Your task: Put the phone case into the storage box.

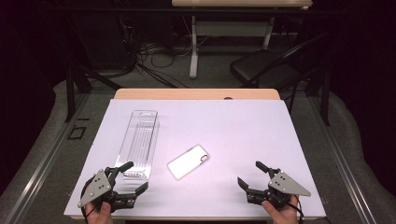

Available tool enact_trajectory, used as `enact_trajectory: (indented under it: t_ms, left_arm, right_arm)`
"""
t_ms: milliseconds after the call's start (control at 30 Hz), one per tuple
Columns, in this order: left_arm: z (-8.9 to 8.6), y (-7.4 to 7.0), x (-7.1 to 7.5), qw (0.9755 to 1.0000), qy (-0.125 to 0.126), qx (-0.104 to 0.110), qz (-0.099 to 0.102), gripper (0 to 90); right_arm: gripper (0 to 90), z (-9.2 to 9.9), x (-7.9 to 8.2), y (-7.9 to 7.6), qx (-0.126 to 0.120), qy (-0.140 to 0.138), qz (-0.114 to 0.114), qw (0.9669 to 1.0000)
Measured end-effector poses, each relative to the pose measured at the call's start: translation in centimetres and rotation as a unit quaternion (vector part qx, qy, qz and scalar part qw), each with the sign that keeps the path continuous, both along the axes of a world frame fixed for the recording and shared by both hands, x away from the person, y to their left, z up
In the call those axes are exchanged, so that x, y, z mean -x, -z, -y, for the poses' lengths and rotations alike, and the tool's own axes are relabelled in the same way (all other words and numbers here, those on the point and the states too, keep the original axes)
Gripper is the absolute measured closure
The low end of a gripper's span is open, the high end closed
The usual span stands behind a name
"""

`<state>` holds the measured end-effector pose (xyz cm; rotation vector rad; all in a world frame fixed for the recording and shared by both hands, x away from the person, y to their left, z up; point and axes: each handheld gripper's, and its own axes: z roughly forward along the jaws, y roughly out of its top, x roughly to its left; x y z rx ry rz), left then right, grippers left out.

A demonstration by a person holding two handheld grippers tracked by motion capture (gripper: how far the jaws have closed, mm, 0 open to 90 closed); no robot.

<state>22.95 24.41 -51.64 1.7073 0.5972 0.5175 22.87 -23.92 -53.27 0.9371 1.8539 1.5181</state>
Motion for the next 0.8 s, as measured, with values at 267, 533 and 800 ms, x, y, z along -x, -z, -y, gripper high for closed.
enact_trajectory:
  t_ms: [267,533,800]
  left_arm:
    - [-0.2,-0.1,0.1,1.0000,-0.004,0.000,0.000,15.7]
    - [-0.3,-0.1,0.3,0.9999,-0.010,-0.003,-0.001,15.7]
    - [-0.5,-0.1,0.6,0.9999,-0.014,-0.002,0.001,15.7]
  right_arm:
    - [14.4,-0.2,-0.5,-0.2,-0.007,0.003,-0.028,0.9996]
    - [24.1,-0.7,-0.9,-1.0,0.033,0.008,-0.030,0.9990]
    - [32.7,-1.7,-1.9,-1.4,0.059,0.001,-0.055,0.9967]
